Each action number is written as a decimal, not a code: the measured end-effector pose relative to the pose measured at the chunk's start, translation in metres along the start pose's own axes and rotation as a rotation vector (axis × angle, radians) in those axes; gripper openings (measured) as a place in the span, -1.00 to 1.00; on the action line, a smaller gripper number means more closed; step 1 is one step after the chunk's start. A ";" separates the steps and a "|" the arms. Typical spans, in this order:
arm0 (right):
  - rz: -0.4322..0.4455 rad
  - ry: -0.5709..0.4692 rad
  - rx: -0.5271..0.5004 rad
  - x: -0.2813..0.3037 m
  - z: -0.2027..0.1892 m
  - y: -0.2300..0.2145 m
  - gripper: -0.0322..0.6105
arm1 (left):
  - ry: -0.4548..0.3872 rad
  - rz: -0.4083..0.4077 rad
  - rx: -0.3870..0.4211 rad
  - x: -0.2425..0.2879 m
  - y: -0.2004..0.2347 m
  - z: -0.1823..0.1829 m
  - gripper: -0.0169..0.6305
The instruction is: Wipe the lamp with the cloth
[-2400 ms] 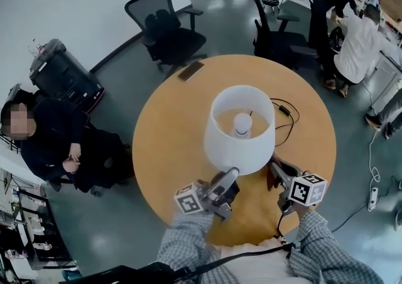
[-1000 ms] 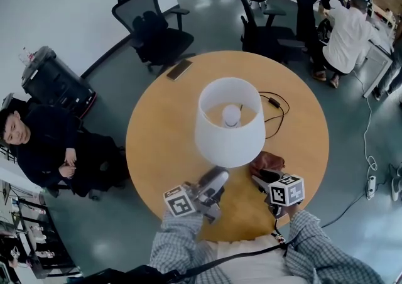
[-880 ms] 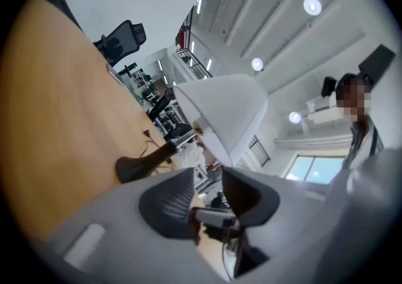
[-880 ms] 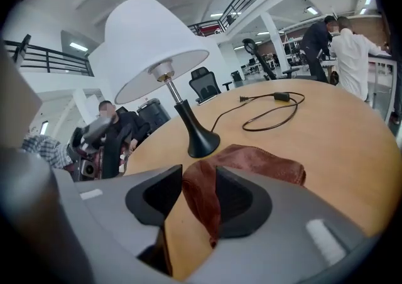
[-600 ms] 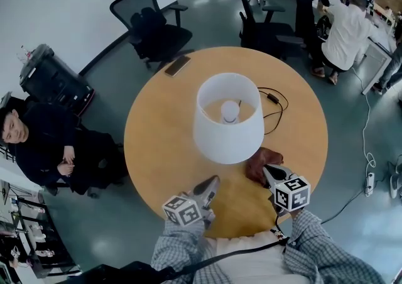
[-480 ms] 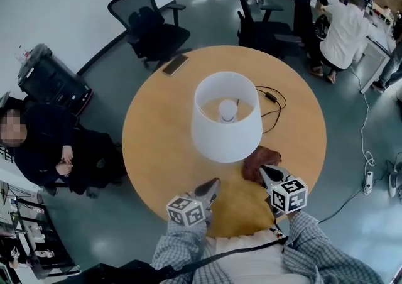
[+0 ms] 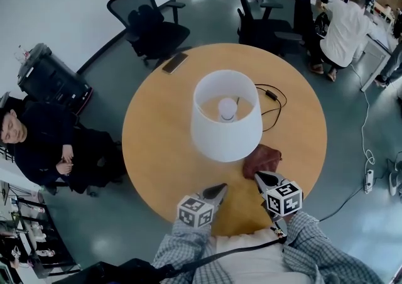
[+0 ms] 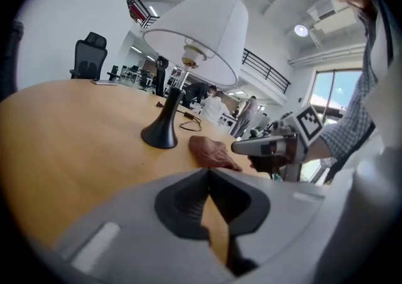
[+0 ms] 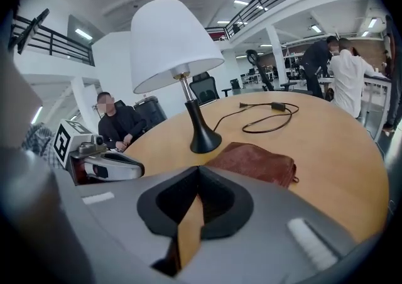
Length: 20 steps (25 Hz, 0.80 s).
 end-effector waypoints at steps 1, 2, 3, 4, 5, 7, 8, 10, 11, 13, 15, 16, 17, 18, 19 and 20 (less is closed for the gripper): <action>0.001 0.003 0.004 0.000 0.000 0.000 -0.89 | 0.002 0.003 0.000 0.000 0.001 0.000 -0.95; 0.002 0.005 0.008 0.000 0.000 0.000 -0.89 | 0.002 0.006 -0.002 -0.001 0.001 0.000 -0.95; 0.001 0.007 0.011 0.000 -0.001 0.000 -0.89 | 0.001 0.007 -0.004 -0.001 0.001 -0.001 -0.95; 0.000 0.008 0.014 0.000 -0.002 -0.001 -0.89 | 0.000 0.009 -0.005 -0.001 0.001 -0.001 -0.95; 0.001 0.008 0.019 0.000 -0.003 -0.001 -0.89 | -0.001 0.012 -0.007 -0.001 0.001 -0.001 -0.95; 0.006 0.006 0.032 -0.001 -0.003 0.000 -0.89 | -0.002 0.016 -0.011 -0.001 0.002 -0.002 -0.95; 0.009 0.007 0.037 -0.001 -0.002 0.000 -0.89 | -0.002 0.017 -0.012 -0.001 0.002 -0.001 -0.95; 0.012 0.010 0.042 0.000 -0.003 0.001 -0.89 | -0.002 0.019 -0.012 -0.002 0.002 0.000 -0.95; 0.013 0.010 0.045 0.000 -0.002 0.001 -0.89 | -0.002 0.020 -0.012 -0.002 0.003 0.001 -0.95; 0.015 0.011 0.048 0.000 -0.002 0.002 -0.89 | -0.003 0.022 -0.011 -0.003 0.003 0.002 -0.95; 0.016 0.015 0.048 0.000 -0.002 0.002 -0.89 | -0.004 0.023 -0.010 -0.003 0.002 0.002 -0.95; 0.015 0.016 0.048 0.000 -0.003 0.002 -0.89 | -0.004 0.022 -0.008 -0.003 0.002 0.002 -0.95; 0.015 0.016 0.050 0.000 -0.003 0.001 -0.89 | -0.004 0.021 -0.006 -0.003 0.002 0.003 -0.95; 0.015 0.017 0.052 -0.001 -0.003 0.000 -0.89 | -0.004 0.021 -0.006 -0.002 0.002 0.002 -0.95; 0.016 0.016 0.054 -0.001 -0.003 0.000 -0.89 | -0.003 0.021 -0.007 -0.002 0.002 0.002 -0.95; 0.017 0.015 0.056 -0.001 -0.003 -0.001 -0.89 | -0.003 0.021 -0.007 -0.002 0.002 0.002 -0.95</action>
Point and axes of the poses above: the fingertips, and each gripper's own axes: x forward along the fingers, y to its left, z out of its top, the point moved 10 cm from there along -x, backward along the fingers, and after that the axes turned 6 degrees about -y, right-handed, at the moved point
